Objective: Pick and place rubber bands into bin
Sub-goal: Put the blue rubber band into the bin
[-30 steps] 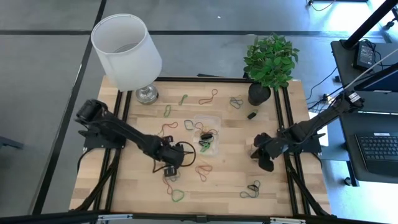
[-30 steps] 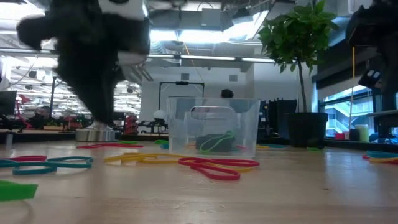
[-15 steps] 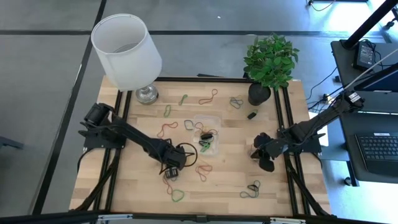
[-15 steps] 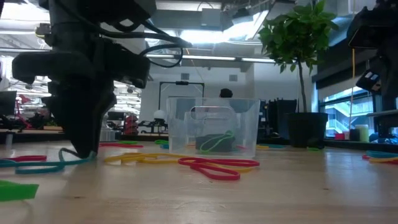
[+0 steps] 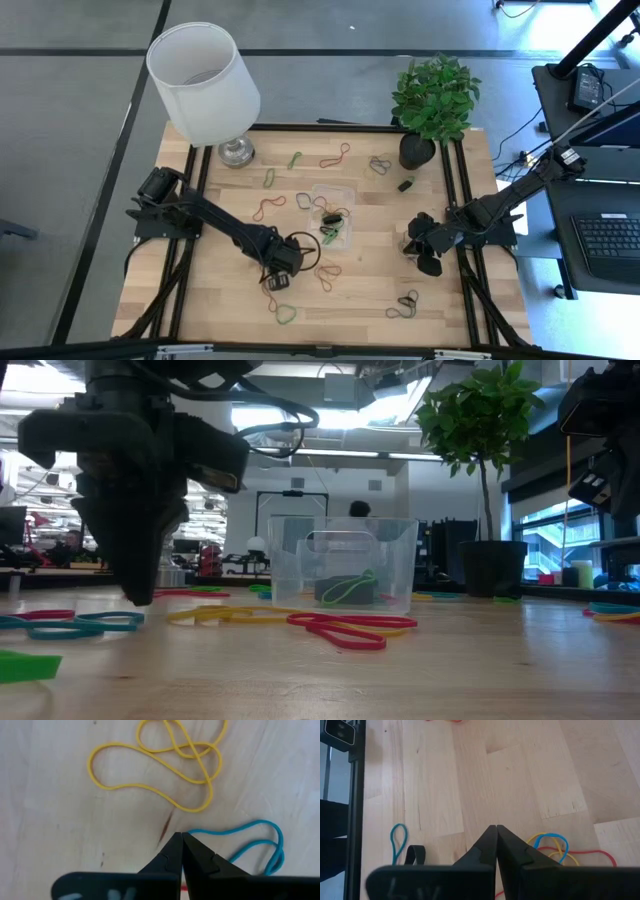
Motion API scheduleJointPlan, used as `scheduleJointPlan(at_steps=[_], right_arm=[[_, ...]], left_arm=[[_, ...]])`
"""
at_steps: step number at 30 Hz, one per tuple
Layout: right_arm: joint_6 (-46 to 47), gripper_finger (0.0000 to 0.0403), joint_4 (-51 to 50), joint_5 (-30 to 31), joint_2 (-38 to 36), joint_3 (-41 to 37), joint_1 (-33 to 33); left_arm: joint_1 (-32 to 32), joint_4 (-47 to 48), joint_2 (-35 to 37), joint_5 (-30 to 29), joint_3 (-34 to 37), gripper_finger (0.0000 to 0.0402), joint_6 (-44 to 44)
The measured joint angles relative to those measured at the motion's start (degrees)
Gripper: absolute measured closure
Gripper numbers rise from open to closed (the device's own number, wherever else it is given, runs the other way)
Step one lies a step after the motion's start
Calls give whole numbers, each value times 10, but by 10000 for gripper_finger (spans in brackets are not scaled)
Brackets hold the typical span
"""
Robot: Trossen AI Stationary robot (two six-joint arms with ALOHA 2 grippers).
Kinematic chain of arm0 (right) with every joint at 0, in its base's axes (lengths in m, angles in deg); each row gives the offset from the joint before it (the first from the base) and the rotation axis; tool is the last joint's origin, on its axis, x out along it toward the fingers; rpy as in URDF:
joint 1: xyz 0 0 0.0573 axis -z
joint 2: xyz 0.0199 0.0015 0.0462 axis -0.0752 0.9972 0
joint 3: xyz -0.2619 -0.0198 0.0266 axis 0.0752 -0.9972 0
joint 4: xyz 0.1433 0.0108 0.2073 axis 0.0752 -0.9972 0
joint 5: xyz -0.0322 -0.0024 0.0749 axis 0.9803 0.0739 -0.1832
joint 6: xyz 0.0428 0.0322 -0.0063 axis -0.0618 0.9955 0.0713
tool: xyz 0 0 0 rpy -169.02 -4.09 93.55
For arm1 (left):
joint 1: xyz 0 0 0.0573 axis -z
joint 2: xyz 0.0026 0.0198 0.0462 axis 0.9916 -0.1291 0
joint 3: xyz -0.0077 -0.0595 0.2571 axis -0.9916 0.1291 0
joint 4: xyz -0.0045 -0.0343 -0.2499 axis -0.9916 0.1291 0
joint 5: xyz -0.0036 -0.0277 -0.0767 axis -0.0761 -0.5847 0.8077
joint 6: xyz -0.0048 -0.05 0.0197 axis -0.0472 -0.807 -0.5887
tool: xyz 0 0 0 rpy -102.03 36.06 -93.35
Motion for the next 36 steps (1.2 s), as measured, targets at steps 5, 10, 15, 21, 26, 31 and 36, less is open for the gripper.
scheduleJointPlan(at_steps=[5,10,15,21,26,31,36], right_arm=[[0,391,0,0,0,0,0],[0,391,2,0,0,0,0],[1,391,3,0,0,0,0],[2,391,11,0,0,0,0],[2,391,15,10,0,0,0],[1,391,22,28,2,0,0],[1,391,25,31,2,0,0]], left_arm=[[0,4,0,-10,-4,389,-32],[5,7,1,-13,-4,363,-34],[19,14,1,-16,-3,330,-33],[43,11,2,-20,20,309,-36],[56,0,-1,-45,34,314,-57],[56,-15,-10,-61,36,337,-59],[54,-17,-11,-67,37,391,-84]])
